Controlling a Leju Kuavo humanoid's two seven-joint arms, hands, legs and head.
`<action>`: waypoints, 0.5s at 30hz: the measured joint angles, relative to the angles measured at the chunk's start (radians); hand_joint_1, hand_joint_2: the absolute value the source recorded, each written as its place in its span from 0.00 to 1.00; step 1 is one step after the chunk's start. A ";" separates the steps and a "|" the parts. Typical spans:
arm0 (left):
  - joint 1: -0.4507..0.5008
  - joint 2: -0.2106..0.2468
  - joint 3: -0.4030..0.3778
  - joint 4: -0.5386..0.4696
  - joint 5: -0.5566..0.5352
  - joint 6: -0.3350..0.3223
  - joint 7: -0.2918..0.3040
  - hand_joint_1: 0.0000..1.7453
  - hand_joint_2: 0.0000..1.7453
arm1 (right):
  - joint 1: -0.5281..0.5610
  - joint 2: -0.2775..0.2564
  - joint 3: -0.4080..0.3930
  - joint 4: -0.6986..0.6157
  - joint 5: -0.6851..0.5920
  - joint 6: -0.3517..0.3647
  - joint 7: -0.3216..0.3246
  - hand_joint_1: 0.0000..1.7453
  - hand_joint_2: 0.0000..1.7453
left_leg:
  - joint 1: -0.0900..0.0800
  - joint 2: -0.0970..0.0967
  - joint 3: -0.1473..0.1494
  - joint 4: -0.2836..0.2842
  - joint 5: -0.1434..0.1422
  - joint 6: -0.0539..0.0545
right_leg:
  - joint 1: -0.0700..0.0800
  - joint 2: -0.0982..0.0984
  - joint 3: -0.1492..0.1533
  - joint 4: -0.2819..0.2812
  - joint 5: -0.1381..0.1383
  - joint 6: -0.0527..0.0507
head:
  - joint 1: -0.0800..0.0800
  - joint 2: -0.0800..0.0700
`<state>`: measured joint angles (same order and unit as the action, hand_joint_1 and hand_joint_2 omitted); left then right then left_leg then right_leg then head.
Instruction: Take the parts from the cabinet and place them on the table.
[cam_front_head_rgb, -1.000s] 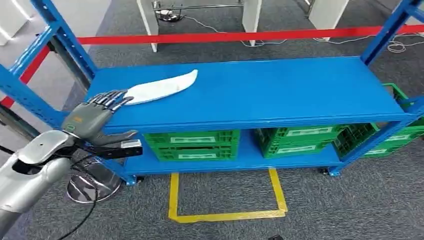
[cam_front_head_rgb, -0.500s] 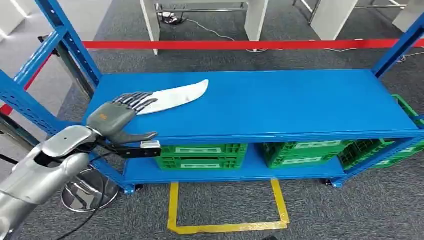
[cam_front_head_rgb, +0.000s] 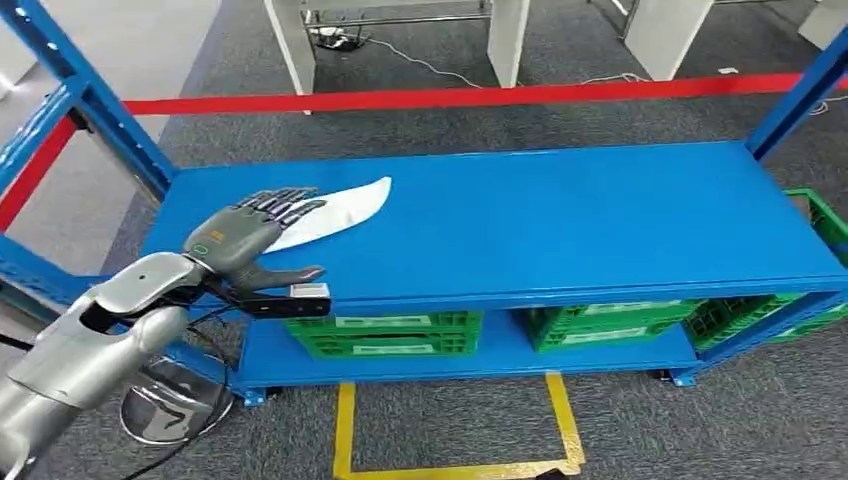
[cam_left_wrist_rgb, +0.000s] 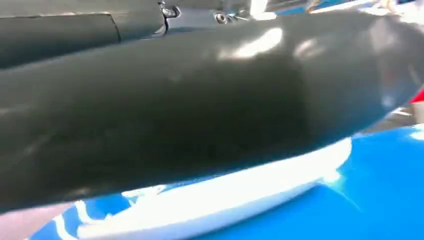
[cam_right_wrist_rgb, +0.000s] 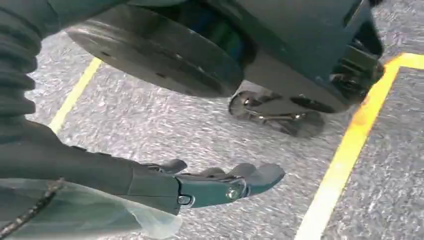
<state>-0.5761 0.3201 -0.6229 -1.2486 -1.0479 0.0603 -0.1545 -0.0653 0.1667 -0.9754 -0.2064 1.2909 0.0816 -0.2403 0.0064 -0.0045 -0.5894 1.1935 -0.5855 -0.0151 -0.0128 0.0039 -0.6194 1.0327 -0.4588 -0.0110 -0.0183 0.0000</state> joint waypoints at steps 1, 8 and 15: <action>0.003 0.002 -0.001 0.002 0.001 0.000 0.000 0.00 0.00 | 0.002 0.000 0.000 0.000 0.000 0.001 0.000 0.00 1.00 | 0.000 0.000 -0.045 0.064 -0.028 -0.003 | 0.000 0.001 0.008 0.000 -0.007 -0.001 | -0.001 0.000; 0.013 0.016 -0.001 0.007 0.006 0.002 0.000 0.00 0.00 | 0.003 0.000 0.000 0.002 0.001 0.001 0.000 0.00 1.00 | -0.015 0.002 -0.066 -0.116 0.147 0.028 | 0.005 0.006 0.076 -0.002 -0.058 0.006 | 0.004 0.000; 0.007 0.021 0.008 0.006 0.011 0.004 0.000 0.00 0.00 | -0.001 0.001 0.000 0.002 0.001 0.000 -0.001 0.00 1.00 | -0.006 0.002 -0.022 -0.177 0.152 0.053 | 0.006 0.003 0.007 0.118 -0.131 0.042 | 0.003 0.000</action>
<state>-0.5693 0.3414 -0.6146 -1.2421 -1.0365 0.0645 -0.1541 -0.0660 0.1675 -0.9754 -0.2041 1.2917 0.0820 -0.2411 0.0005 -0.0028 -0.6114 1.0160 -0.4332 0.0378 -0.0066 0.0065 -0.6126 1.1503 -0.5894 0.0306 -0.0153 0.0000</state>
